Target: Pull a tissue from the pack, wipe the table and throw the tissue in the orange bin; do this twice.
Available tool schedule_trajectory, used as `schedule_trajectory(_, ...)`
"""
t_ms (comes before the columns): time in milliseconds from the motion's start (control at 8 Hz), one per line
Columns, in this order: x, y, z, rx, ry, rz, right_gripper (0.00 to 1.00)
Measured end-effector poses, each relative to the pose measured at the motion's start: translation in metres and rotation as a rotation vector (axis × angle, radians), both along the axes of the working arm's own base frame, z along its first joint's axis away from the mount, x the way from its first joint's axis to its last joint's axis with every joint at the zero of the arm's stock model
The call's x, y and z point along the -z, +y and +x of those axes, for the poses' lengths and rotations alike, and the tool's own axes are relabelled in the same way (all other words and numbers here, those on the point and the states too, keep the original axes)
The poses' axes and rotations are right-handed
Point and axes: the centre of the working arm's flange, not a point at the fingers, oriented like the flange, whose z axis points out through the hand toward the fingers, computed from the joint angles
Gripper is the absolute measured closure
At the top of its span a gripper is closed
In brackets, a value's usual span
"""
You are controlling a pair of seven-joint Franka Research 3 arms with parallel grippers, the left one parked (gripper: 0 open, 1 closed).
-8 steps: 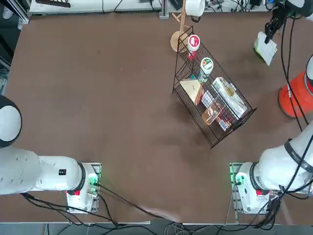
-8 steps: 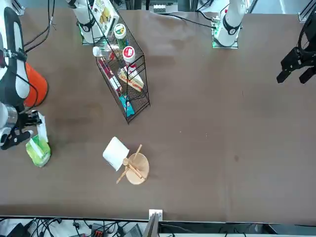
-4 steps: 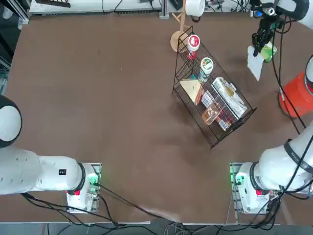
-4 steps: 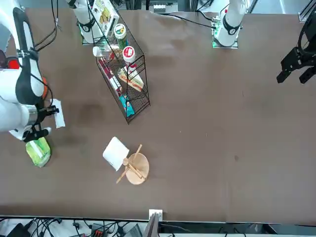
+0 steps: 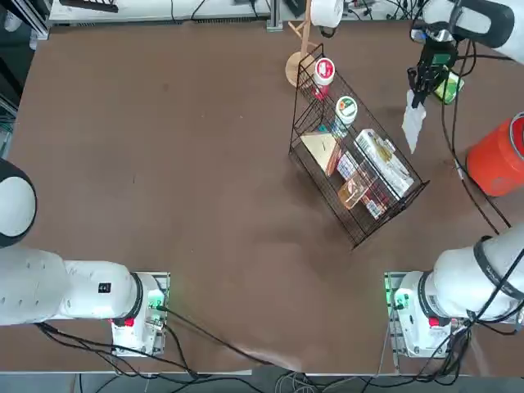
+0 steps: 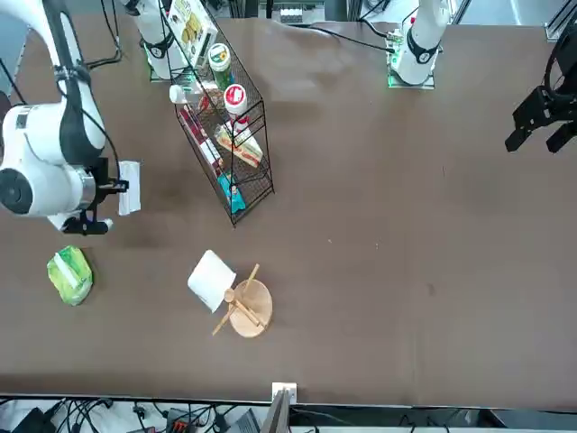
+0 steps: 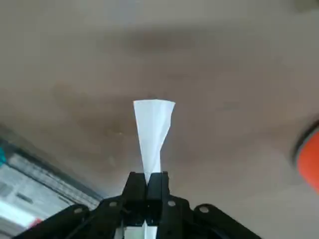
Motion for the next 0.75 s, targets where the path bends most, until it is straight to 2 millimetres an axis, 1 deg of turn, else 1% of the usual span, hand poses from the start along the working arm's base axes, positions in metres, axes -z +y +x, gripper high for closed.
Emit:
schedule_trajectory(125, 0.006, 0.011, -0.007, 0.054, -0.027, -0.026, 0.99)
schedule_trajectory(375, 0.026, 0.033, -0.014, 0.151, -0.074, -0.064, 0.99)
schedule_trajectory(625, 0.047, 0.05, -0.023, 0.238, -0.112, -0.087, 0.99)
schedule_trajectory(750, 0.059, 0.054, -0.028, 0.263, -0.125, -0.091, 0.99)
